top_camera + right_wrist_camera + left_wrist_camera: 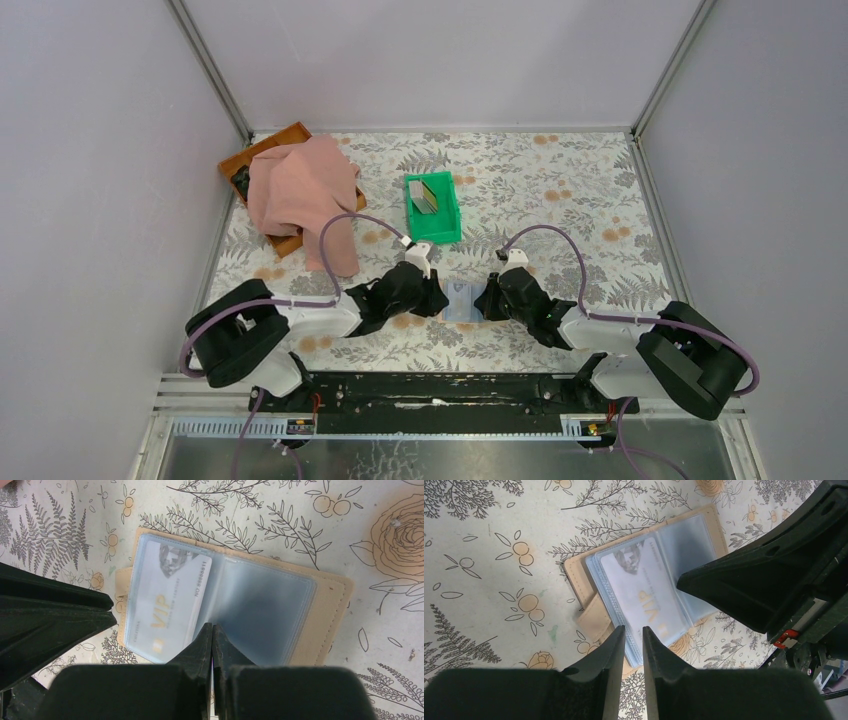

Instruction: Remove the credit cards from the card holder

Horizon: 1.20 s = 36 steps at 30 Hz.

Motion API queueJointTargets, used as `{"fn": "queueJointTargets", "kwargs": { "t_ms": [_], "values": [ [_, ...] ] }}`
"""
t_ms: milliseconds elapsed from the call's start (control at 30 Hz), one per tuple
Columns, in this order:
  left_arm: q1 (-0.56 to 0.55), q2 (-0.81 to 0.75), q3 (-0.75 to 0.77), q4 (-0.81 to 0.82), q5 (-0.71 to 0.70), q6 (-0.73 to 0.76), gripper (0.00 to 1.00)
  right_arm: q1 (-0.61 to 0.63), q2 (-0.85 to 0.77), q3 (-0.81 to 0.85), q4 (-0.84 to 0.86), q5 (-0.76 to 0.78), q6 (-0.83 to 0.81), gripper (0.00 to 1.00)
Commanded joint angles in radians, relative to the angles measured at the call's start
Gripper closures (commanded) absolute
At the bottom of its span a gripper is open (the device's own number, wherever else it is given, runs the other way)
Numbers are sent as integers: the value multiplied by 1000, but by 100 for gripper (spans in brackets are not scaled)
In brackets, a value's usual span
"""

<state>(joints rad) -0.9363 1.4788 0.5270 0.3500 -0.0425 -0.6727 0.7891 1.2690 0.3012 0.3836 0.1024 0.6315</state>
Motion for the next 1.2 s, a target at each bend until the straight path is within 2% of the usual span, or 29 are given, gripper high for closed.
{"fn": "queueJointTargets", "kwargs": {
  "t_ms": [0, 600, 1167],
  "values": [
    [-5, 16, 11, 65, 21, -8, 74, -2, 12, 3, 0, -1, 4, 98],
    [-7, 83, 18, 102, 54, -27, 75, -2, -2, -7, -8, 5, 2, 99],
    [-6, 64, 33, 98, 83, -36, 76, -3, 19, -17, 15, 2, 8, 99]
  ]
}}
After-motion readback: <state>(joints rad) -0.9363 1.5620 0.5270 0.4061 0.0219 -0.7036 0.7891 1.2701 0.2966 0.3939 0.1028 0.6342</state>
